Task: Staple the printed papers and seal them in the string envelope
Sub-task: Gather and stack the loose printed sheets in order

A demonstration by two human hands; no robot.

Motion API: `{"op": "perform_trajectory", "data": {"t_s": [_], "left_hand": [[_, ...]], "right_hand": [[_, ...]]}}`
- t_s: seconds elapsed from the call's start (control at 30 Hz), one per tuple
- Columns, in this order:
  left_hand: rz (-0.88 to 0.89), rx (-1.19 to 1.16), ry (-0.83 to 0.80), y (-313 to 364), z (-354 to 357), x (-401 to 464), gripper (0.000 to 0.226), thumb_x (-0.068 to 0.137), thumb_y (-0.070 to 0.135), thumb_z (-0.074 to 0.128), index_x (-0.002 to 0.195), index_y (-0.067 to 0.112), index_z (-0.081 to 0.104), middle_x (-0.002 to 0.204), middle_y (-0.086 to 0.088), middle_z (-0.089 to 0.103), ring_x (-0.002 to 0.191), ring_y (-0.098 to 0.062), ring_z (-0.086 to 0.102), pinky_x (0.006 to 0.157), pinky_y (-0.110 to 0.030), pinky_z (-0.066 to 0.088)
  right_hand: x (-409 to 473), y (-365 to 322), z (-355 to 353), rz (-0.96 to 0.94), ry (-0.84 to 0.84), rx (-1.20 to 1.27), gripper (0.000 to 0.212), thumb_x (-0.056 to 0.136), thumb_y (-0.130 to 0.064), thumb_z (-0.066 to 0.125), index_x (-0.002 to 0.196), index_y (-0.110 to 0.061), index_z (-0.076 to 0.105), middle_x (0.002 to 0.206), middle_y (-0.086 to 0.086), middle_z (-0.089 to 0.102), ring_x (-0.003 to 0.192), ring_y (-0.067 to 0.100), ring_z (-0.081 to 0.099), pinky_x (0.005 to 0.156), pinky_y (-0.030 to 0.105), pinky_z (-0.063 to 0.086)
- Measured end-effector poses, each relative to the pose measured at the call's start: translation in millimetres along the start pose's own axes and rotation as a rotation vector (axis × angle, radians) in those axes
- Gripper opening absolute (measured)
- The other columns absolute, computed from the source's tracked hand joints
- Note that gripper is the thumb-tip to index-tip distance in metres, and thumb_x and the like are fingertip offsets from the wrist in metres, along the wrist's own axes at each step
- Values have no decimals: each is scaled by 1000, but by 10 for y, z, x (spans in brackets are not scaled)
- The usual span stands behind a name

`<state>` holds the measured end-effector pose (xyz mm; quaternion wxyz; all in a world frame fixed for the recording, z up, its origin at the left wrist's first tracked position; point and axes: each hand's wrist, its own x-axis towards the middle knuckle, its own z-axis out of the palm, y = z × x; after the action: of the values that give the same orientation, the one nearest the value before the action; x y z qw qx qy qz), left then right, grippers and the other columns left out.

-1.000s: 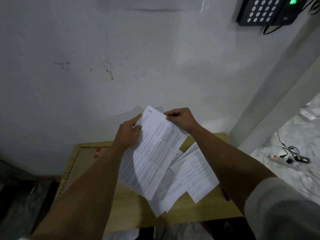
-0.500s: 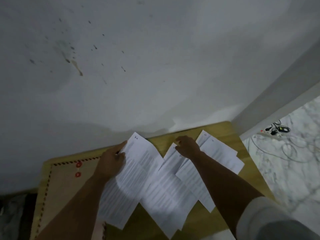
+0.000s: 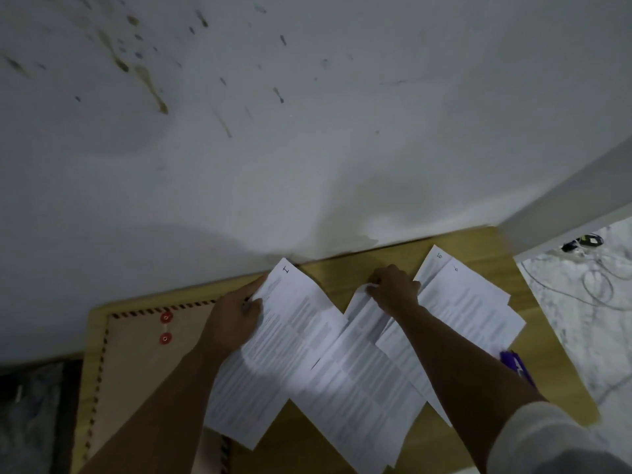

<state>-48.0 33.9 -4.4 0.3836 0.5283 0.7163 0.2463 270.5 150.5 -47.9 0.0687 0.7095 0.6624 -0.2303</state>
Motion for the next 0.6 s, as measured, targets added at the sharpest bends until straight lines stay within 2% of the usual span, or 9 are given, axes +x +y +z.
{"op": "perform_trajectory", "data": {"t_s": [0.13,0.2,0.23,0.3,0.33,0.43,0.57,0.6], "left_hand": [[13,-7,-8,-16,-55,-63,38,101,19,57,130,42,64,83,10,75,69,7,65,69,-20,50],[35,0,7,53,-116,-92,43,101,15,57,137,37,62,99,13,76,79,8,66,73,-11,48],[51,3,15,97,-149,-104,45,101,13,57,141,32,60,111,12,74,90,7,67,79,-7,47],[68,2,28,229,-233,-147,47,102,12,55,146,27,55,128,8,68,112,-6,66,95,-14,44],[75,13,40,308,-286,-177,47,102,13,55,148,26,54,131,8,66,115,-8,64,98,-18,44],[116,64,77,537,-453,-307,48,103,14,54,149,27,52,122,11,65,107,-11,67,93,-23,48],[172,104,155,763,-655,-543,37,103,16,53,132,37,62,102,6,68,92,-24,73,90,-39,59],[186,110,184,831,-696,-616,37,103,18,53,134,38,60,103,5,70,94,-22,73,90,-37,59]], "right_hand": [[-98,-43,-91,-37,78,49,19,94,-37,62,109,-29,70,110,-4,63,107,21,59,93,44,36],[-165,-100,-221,-62,128,111,17,95,-37,61,108,-30,70,108,-7,69,105,20,62,95,42,37],[-202,-129,-301,-86,153,147,15,95,-37,61,106,-30,70,107,-8,71,104,19,64,96,41,40],[-292,-191,-483,-154,209,237,12,94,-35,62,102,-29,70,102,-9,74,101,18,68,95,41,48],[-343,-221,-583,-191,245,262,10,93,-34,63,99,-29,69,99,-11,74,98,17,69,92,41,51],[-518,-295,-933,-300,365,330,5,91,-29,66,95,-29,70,93,-12,75,92,14,71,84,36,54],[-767,-360,-1394,-473,400,484,8,93,-21,67,96,-25,74,92,-14,75,89,3,70,86,34,57],[-846,-373,-1501,-520,424,518,9,93,-18,68,96,-21,75,92,-12,76,88,-2,68,86,31,57]]}}
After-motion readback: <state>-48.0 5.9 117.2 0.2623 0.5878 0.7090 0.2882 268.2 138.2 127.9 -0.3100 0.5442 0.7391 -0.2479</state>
